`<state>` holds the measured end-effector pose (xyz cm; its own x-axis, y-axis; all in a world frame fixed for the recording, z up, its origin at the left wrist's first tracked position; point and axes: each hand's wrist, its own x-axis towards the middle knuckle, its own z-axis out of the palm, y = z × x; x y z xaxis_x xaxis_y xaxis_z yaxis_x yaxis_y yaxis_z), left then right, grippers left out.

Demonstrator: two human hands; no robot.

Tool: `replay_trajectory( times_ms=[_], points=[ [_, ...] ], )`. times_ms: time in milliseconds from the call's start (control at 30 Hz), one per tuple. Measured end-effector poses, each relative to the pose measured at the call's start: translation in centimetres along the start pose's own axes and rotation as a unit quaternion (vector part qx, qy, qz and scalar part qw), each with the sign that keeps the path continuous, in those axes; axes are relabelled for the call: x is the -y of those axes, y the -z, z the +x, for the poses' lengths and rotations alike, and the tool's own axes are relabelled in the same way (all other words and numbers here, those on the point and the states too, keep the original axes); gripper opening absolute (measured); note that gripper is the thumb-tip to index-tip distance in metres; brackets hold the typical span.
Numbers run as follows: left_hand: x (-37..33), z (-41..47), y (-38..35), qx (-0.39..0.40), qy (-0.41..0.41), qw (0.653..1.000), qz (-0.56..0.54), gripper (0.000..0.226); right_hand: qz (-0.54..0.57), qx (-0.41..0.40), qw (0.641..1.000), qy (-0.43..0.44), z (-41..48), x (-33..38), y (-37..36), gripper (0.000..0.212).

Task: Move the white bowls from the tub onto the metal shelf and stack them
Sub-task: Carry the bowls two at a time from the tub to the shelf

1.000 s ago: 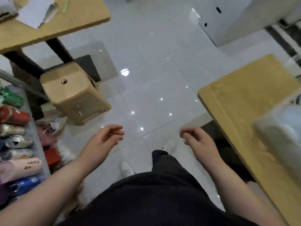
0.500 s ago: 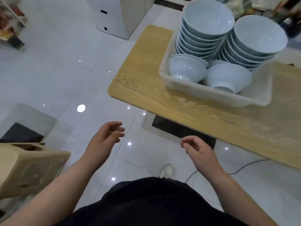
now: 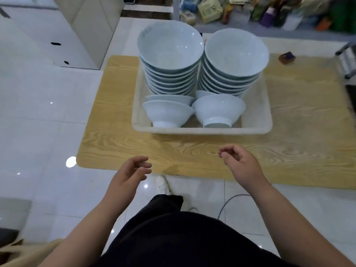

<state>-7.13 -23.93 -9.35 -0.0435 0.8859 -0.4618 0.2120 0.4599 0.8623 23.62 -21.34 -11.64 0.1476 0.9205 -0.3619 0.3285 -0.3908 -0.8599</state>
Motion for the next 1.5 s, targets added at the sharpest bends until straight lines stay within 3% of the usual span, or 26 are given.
replay_trajectory(
  times_ms=[233,367,467,533,633,733,800,900,967,1033,1167,1367,1500],
  points=[
    [-8.8,10.3,1.9,0.035,-0.117,0.992,0.032,0.030,-0.020,-0.141,0.989,0.031,6.1,6.5,1.9,0.013],
    [-15.1,16.3,3.0,-0.024,-0.242,0.959,0.142,0.029,-0.063,-0.270,0.960,0.037,10.1,8.8,3.2,0.022],
    [-17.8,20.0,2.5,-0.056,-0.340,0.885,0.312,0.040,-0.199,-0.287,0.928,0.130,12.8,8.9,4.2,0.044],
    [-18.2,22.0,1.4,-0.034,-0.391,0.821,0.414,0.048,-0.311,-0.243,0.899,0.190,14.9,9.0,5.0,0.049],
    [-18.6,24.1,-1.1,0.044,-0.330,0.767,0.548,0.065,-0.457,-0.126,0.860,0.188,17.8,9.3,6.0,0.052],
    [-18.7,25.1,-3.2,0.044,-0.287,0.689,0.664,0.054,-0.491,-0.068,0.845,0.202,19.3,9.3,6.7,0.040],
    [-19.1,25.6,-3.5,0.048,-0.266,0.692,0.669,0.041,-0.495,-0.069,0.833,0.237,20.1,9.5,7.4,0.030],
    [-20.1,25.2,-3.0,0.091,-0.190,0.756,0.620,0.035,-0.467,-0.033,0.846,0.257,21.1,9.5,8.6,0.024],
    [-20.9,24.6,-2.8,0.077,-0.191,0.771,0.602,0.026,-0.430,-0.022,0.854,0.291,21.7,9.6,9.1,0.017],
    [-21.5,23.8,-3.1,0.031,-0.222,0.763,0.606,0.023,-0.409,-0.019,0.851,0.329,22.1,9.7,9.7,0.014],
    [-21.4,22.1,-4.2,-0.072,-0.280,0.714,0.638,0.024,-0.395,-0.061,0.824,0.401,22.2,9.7,10.9,0.022],
    [-21.0,16.7,-4.2,-0.181,-0.343,0.698,0.602,0.019,-0.306,-0.107,0.796,0.511,21.0,10.2,11.2,0.013],
    [-19.6,11.5,-3.2,-0.236,-0.350,0.698,0.579,0.020,-0.277,-0.092,0.777,0.558,19.6,11.8,9.6,0.013]
  ],
)
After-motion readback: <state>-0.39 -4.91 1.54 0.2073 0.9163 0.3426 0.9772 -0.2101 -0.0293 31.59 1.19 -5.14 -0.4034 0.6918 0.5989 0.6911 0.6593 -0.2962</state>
